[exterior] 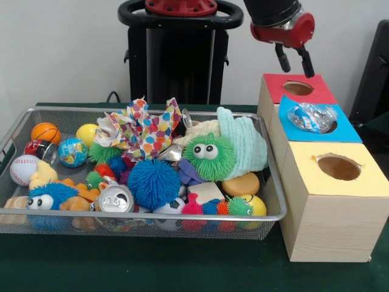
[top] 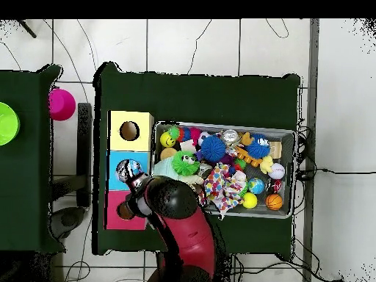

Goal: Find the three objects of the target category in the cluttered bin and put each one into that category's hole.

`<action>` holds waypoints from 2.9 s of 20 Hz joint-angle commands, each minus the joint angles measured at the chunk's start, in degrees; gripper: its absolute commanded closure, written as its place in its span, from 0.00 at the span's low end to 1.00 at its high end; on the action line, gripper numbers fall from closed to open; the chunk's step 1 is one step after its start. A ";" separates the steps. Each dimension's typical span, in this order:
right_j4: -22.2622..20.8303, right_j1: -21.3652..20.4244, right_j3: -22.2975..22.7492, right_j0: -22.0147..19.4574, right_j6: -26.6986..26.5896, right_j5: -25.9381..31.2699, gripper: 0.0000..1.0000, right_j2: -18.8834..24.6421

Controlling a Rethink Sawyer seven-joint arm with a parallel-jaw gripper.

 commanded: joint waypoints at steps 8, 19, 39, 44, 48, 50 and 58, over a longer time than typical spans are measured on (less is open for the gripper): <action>-16.29 12.23 -23.14 1.97 31.79 -6.77 0.00 -17.56; -27.25 8.29 -36.10 -0.98 37.64 12.98 0.00 -23.43; -41.14 6.65 -46.10 -9.06 -1.52 8.81 0.00 2.98; -45.18 7.70 -51.51 -10.03 0.24 11.89 0.00 6.96; -45.18 6.70 -49.66 -9.28 8.29 12.41 0.00 8.81; -44.30 5.59 -45.96 -9.12 10.94 10.00 0.00 10.23; -43.06 2.63 -37.62 -7.08 22.21 9.41 0.00 8.72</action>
